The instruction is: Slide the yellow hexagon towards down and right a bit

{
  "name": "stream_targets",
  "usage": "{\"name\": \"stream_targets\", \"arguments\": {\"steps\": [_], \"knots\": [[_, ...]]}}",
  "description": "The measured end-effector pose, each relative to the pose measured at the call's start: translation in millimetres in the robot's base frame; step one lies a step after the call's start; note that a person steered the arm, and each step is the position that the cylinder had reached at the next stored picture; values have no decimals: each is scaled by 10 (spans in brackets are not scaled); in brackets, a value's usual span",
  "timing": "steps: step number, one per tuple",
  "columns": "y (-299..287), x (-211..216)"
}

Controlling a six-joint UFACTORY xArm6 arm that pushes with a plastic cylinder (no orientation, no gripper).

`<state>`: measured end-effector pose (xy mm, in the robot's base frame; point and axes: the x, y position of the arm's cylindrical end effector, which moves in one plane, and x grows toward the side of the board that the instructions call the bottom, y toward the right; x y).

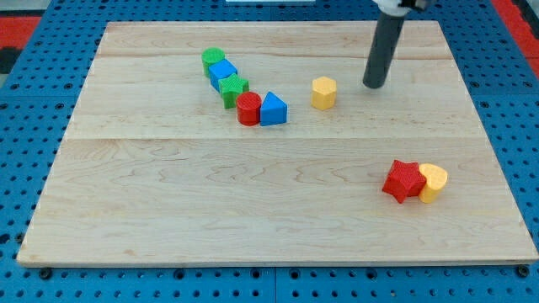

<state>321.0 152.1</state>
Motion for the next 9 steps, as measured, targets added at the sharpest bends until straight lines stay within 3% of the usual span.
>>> {"name": "stream_targets", "arguments": {"steps": [1, 3, 7, 9], "knots": [[-234, -334], [-800, -387], [-1026, 370], [-747, 336]]}}
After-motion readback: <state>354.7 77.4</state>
